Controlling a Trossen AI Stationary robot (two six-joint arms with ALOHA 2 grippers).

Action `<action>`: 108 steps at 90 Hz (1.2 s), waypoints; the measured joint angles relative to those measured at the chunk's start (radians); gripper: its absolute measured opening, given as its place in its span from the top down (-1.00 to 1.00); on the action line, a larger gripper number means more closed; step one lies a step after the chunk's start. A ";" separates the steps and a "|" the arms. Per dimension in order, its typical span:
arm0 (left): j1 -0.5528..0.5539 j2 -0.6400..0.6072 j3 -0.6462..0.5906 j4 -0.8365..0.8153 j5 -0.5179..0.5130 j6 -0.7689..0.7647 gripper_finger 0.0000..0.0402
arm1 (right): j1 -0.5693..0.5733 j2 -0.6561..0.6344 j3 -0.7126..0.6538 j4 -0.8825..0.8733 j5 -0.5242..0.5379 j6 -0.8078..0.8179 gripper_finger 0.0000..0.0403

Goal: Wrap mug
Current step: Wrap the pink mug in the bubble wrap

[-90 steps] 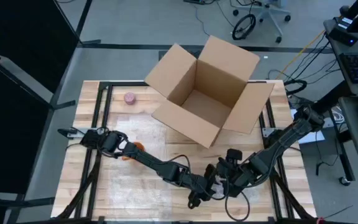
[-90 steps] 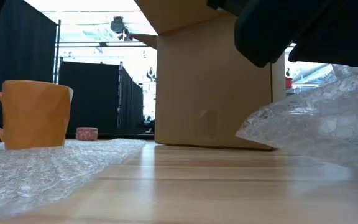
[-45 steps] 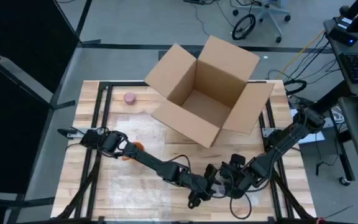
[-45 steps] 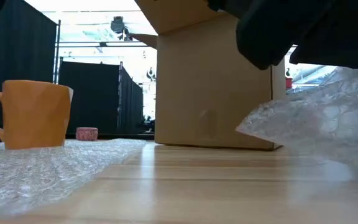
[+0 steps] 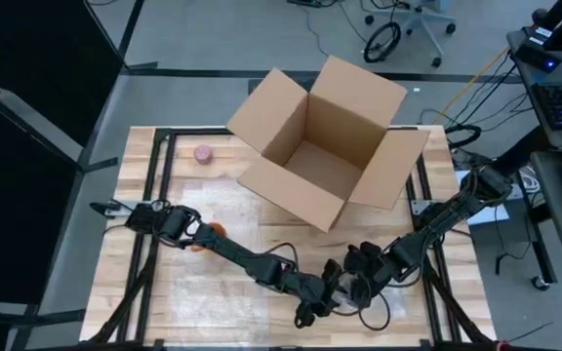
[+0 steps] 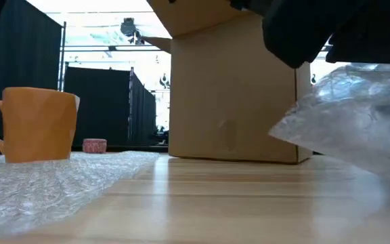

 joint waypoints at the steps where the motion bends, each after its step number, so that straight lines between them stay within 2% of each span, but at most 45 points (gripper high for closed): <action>1: 0.000 0.000 0.000 0.000 0.002 0.000 0.04 | -0.001 0.000 0.000 0.001 -0.002 -0.001 -0.34; 18: 0.006 0.012 0.001 0.005 0.016 -0.004 0.04 | -0.005 0.004 0.042 -0.028 -0.026 -0.048 -0.34; 61: 0.006 0.012 0.002 -0.011 0.006 -0.005 0.04 | -0.003 -0.043 0.303 -0.432 -0.051 -0.085 -0.34; 86: 0.006 0.012 0.002 -0.013 0.004 -0.005 0.04 | -0.003 -0.081 0.449 -0.535 -0.045 -0.102 -0.34; 108: 0.006 0.012 0.002 -0.013 0.003 -0.006 0.04 | -0.003 -0.057 0.423 -0.486 0.132 -0.055 -0.34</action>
